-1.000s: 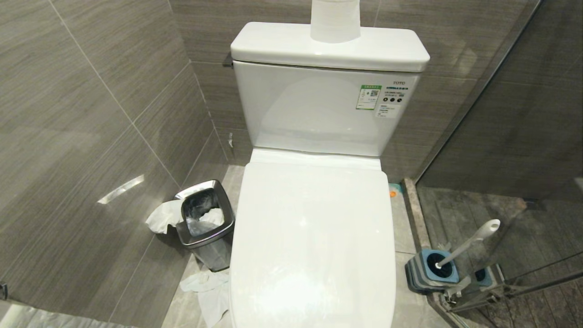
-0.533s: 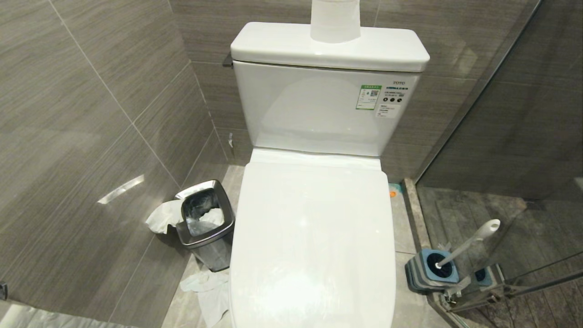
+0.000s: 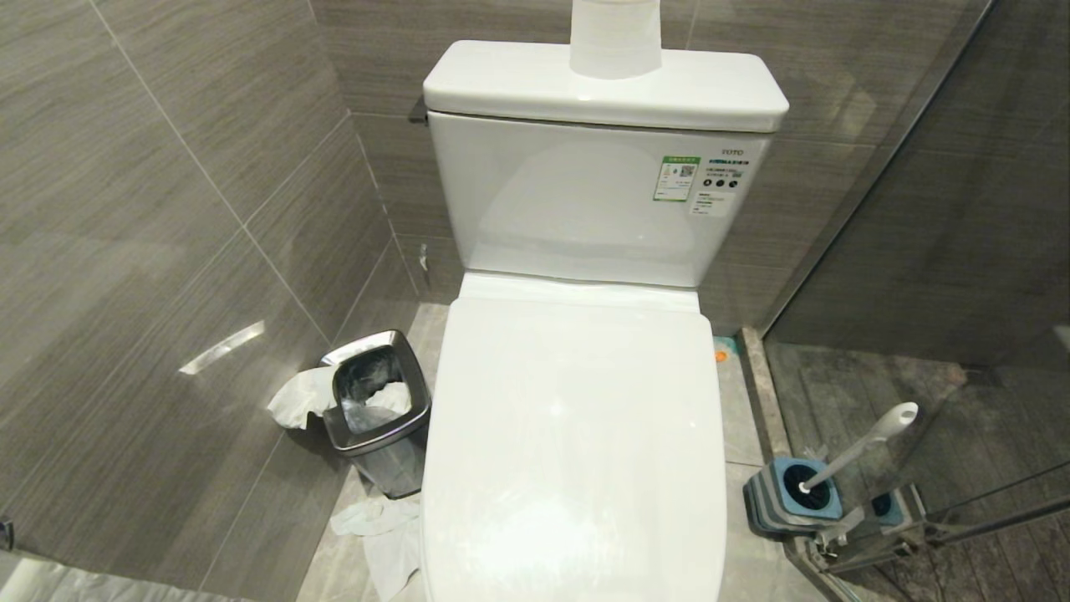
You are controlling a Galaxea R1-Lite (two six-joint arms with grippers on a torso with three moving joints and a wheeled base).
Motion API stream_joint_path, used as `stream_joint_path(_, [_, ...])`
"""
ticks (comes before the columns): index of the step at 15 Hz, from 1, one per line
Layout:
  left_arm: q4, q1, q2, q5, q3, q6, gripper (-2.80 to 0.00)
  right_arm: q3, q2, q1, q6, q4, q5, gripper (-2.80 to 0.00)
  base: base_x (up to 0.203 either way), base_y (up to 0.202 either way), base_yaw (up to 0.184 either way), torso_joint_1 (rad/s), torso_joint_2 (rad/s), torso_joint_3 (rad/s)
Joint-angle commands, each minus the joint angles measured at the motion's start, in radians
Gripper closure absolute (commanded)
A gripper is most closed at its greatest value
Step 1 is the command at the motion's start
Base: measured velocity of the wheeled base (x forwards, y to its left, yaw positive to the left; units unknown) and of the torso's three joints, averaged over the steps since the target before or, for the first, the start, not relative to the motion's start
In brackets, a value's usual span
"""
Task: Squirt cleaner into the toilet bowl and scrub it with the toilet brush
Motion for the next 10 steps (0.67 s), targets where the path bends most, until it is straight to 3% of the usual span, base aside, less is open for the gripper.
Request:
stream_joint_path(1, [0.0,0.0,0.0,0.0,0.002,0.002,0.0,0.0,0.001,0.0,0.0,0.0,0.0,0.0,0.0,0.0,0.0,0.0,0.0,0.0])
stream_joint_path(10, [0.001,0.0,0.0,0.0,0.003,0.002,0.0,0.001,0.001,0.0,0.0,0.0,0.0,0.0,0.0,0.0,0.0,0.0,0.0,0.0])
